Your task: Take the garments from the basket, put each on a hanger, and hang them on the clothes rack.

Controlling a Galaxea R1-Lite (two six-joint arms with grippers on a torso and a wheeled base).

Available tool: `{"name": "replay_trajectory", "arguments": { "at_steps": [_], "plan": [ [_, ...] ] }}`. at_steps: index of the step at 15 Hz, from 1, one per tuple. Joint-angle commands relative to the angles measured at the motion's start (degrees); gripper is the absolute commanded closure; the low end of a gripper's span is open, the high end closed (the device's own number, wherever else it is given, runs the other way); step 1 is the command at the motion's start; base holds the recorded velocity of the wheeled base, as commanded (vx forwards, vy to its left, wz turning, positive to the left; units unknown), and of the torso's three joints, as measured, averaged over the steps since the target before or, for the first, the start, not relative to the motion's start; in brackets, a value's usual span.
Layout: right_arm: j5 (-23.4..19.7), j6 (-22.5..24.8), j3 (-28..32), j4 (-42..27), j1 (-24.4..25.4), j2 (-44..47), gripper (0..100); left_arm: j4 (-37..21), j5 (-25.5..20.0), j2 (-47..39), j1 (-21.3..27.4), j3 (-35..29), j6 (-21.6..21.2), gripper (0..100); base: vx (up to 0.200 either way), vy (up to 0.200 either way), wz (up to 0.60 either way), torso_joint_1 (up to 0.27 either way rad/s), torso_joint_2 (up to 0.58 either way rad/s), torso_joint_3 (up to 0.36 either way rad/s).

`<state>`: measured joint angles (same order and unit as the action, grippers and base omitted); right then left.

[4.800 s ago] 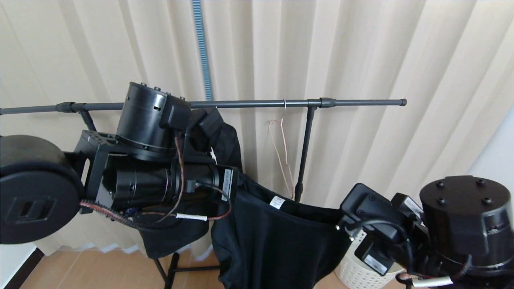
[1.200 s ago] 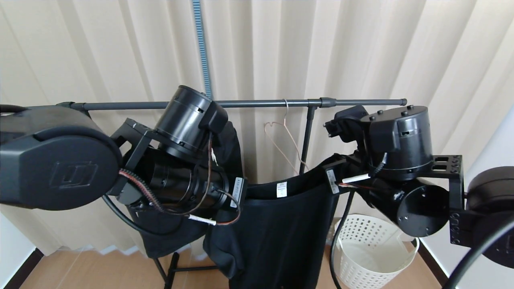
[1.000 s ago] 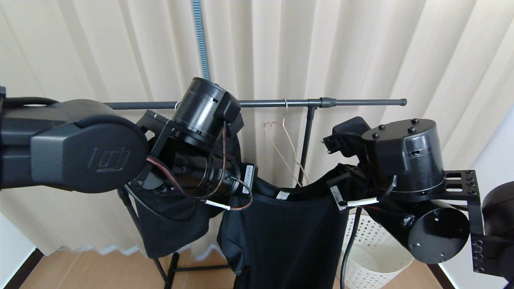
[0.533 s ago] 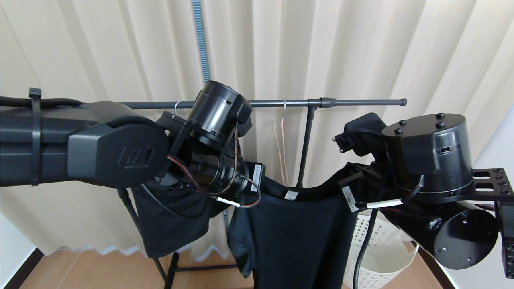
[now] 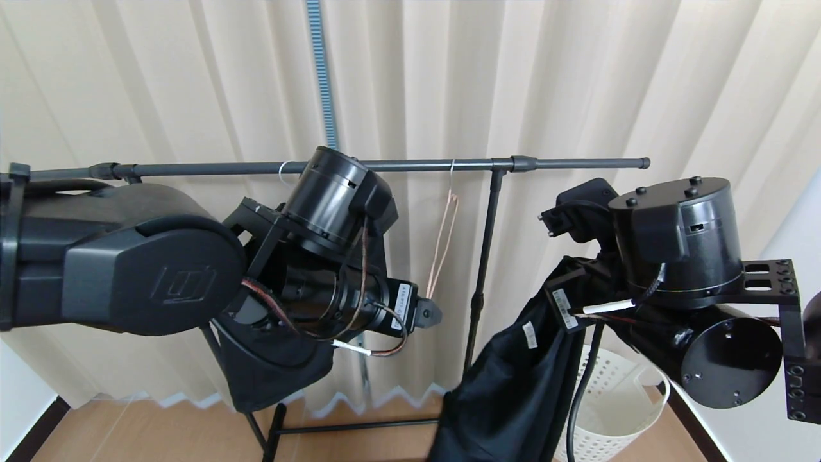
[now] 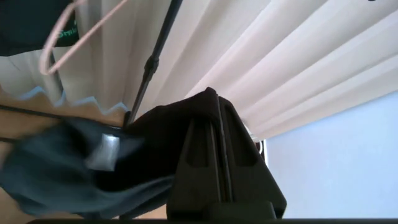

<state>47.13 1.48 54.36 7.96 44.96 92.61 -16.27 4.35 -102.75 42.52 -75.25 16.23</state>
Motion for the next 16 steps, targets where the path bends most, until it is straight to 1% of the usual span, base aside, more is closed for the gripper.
{"name": "replay_trajectory", "arguments": {
  "at_steps": [1, 4, 7, 8, 9, 11, 13, 16],
  "plan": [
    [-0.02, 0.46, -0.13, 0.04, -0.31, 0.20, 100, 3.35, -0.22, 2.38, 0.11, 5.12, -2.16, 0, 0.000, 0.000, 0.00, 0.000, 0.00, 0.000],
    [-0.02, 0.37, 0.05, 0.30, -1.54, 1.78, 100, 9.16, 0.04, 1.68, 0.11, 8.72, -3.31, 0, 0.000, 0.000, 0.00, 0.000, 0.00, 0.000],
    [-0.02, 0.37, 0.13, 0.39, -1.98, 2.57, 100, 11.62, 0.57, -0.25, -0.33, 9.07, -6.38, 0, 0.000, 0.000, 0.00, 0.000, 0.00, 0.000],
    [-0.02, 0.37, 0.13, 0.39, -1.98, 2.49, 100, 13.02, 0.83, -1.13, -0.33, 8.90, -6.47, 0, 0.000, 0.000, 0.00, 0.000, 0.00, 0.000],
    [-0.02, 0.37, 0.13, 0.39, -1.98, 2.49, 100, 15.22, 1.80, -2.27, -0.33, 8.81, -6.82, 0, 0.000, 0.000, 0.00, 0.000, 0.00, 0.000],
    [-0.02, 0.37, 0.05, 0.39, -1.98, 2.31, 100, 19.09, 5.67, -5.18, -1.12, 8.81, -9.46, 0, 0.000, 0.000, 0.00, 0.000, 0.00, 0.000],
    [-0.02, 0.37, -0.04, 0.39, -1.98, 2.13, 100, 21.72, 6.90, -7.81, -1.48, 7.31, -10.78, 0, 0.000, 0.000, 0.00, 0.000, 0.00, 0.000],
    [-0.02, 0.37, -0.04, 0.39, -1.98, 1.96, 100, 22.78, 6.99, -10.45, -1.56, 3.53, -12.45, 0, 0.000, 0.000, 0.00, 0.000, 0.00, 0.000]
  ]
}}
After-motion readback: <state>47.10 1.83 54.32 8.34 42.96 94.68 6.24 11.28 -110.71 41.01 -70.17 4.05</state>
